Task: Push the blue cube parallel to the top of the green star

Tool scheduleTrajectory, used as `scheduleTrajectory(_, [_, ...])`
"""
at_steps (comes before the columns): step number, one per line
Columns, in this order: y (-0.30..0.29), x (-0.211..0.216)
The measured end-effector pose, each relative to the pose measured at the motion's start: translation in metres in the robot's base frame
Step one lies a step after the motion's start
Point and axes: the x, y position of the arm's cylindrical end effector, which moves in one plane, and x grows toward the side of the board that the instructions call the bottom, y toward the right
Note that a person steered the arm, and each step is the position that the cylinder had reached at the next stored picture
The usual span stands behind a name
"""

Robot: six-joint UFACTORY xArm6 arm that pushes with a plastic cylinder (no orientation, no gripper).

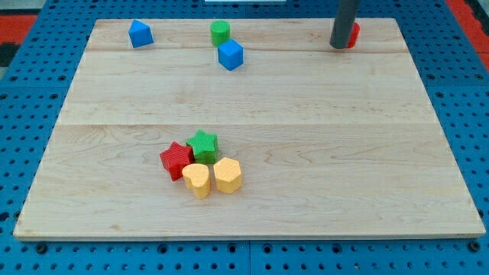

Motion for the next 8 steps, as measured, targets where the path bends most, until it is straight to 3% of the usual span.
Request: scheduleTrajectory(8, [-0.088,0.026])
